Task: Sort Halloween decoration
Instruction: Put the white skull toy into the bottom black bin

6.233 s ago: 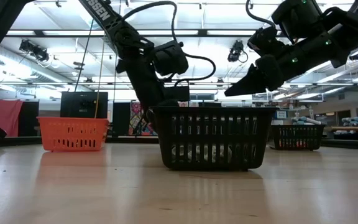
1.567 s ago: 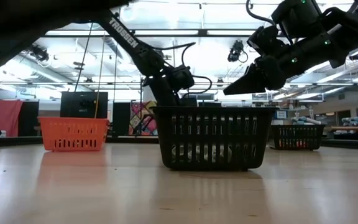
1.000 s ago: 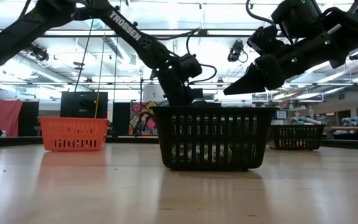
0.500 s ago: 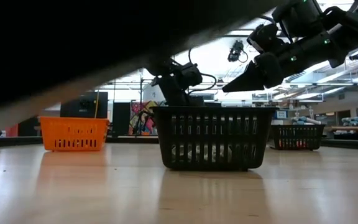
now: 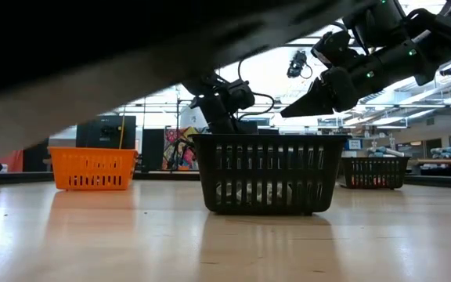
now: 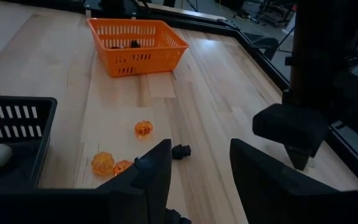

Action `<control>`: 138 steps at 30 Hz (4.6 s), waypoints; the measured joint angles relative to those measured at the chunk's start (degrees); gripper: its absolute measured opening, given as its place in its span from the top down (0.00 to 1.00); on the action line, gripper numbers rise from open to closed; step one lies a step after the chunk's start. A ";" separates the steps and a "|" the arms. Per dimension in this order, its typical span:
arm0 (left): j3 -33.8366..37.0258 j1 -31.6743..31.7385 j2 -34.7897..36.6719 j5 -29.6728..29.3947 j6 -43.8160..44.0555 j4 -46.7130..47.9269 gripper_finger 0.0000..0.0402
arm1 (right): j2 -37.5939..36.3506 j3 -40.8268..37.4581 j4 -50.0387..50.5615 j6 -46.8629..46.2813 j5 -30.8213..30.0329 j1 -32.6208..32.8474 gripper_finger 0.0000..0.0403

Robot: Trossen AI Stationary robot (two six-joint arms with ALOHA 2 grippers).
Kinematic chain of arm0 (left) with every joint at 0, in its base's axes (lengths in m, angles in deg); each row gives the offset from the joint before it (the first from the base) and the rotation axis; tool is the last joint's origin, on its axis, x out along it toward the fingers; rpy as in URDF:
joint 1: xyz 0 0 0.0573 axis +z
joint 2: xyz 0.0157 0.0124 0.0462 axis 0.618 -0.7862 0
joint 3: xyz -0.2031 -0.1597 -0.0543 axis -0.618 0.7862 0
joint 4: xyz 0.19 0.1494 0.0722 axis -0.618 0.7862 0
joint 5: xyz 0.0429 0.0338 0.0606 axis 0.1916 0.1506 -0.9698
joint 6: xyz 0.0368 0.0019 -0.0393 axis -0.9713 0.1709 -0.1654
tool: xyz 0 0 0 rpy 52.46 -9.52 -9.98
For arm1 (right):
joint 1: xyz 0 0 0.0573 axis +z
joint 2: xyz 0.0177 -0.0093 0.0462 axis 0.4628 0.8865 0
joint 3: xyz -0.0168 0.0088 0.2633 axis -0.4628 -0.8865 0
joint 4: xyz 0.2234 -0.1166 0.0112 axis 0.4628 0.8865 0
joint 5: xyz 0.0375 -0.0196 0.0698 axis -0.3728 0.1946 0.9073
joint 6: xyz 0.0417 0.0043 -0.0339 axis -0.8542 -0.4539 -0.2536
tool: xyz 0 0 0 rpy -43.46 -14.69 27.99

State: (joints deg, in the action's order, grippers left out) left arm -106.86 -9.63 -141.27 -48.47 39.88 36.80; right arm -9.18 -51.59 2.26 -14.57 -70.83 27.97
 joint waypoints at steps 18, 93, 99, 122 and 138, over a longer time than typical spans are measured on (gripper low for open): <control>0.04 -0.13 0.00 2.01 -4.59 0.96 0.67 | 0.00 0.00 0.04 0.09 0.00 0.00 0.59; -6.67 1.66 -1.27 6.43 -12.16 15.55 0.53 | 0.00 0.00 0.94 -0.74 0.00 0.02 0.59; -6.74 1.79 -2.78 6.50 -12.06 17.36 0.53 | 0.00 0.04 1.06 -0.59 0.00 0.27 0.59; -6.84 1.90 -2.75 5.57 -16.61 21.00 0.82 | -0.02 0.04 1.03 -0.48 -0.22 0.28 0.59; -14.64 1.59 -3.10 5.13 -18.70 25.93 0.84 | -0.02 0.04 1.44 -0.48 -0.30 0.28 0.59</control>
State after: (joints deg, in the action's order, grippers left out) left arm -121.50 -8.05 -144.38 -43.34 21.18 62.73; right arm -9.20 -51.55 3.70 -15.05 -71.12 28.26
